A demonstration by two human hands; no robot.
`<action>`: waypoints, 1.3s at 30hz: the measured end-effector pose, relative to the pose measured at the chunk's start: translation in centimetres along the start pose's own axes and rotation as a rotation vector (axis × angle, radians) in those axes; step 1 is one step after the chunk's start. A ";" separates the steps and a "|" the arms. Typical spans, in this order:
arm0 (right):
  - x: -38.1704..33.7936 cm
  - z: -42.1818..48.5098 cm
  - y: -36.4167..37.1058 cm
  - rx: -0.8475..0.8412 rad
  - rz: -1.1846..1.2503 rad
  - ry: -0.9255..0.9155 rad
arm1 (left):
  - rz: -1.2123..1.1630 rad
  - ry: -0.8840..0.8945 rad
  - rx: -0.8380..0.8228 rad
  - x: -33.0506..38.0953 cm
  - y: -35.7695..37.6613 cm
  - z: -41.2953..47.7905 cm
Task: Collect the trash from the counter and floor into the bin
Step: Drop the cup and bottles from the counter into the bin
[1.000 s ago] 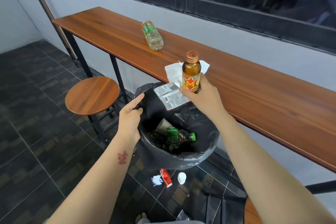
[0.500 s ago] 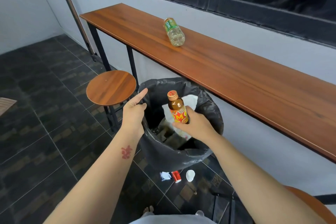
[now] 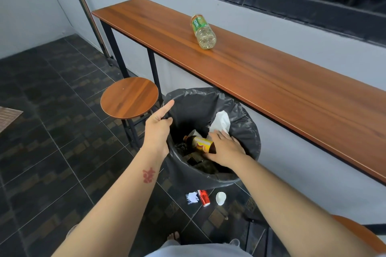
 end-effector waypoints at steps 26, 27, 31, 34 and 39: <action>-3.2 6.8 -18.6 0.774 0.224 -0.134 | -0.051 0.041 0.041 -0.3 -2.6 8.0; -3.4 8.2 -19.1 0.759 0.224 -0.091 | -0.052 0.048 0.025 -0.1 -3.0 8.9; -4.1 13.3 -21.2 0.728 0.295 0.042 | -0.041 0.047 0.019 1.3 -4.4 12.1; -4.3 16.5 -22.4 0.713 0.349 0.121 | -0.012 0.035 0.022 2.3 -5.0 13.9; -4.7 19.9 -23.0 0.776 0.384 0.169 | -0.008 0.004 0.023 2.5 -6.3 16.8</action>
Point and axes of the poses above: each hand's wrist, its own z-axis towards the middle knuckle, its own y-axis out of the palm, x = y × z, the point moved 3 cm from there along z, towards the middle knuckle, and after that the axes turned 4 degrees about -x, right-handed, at the moved point
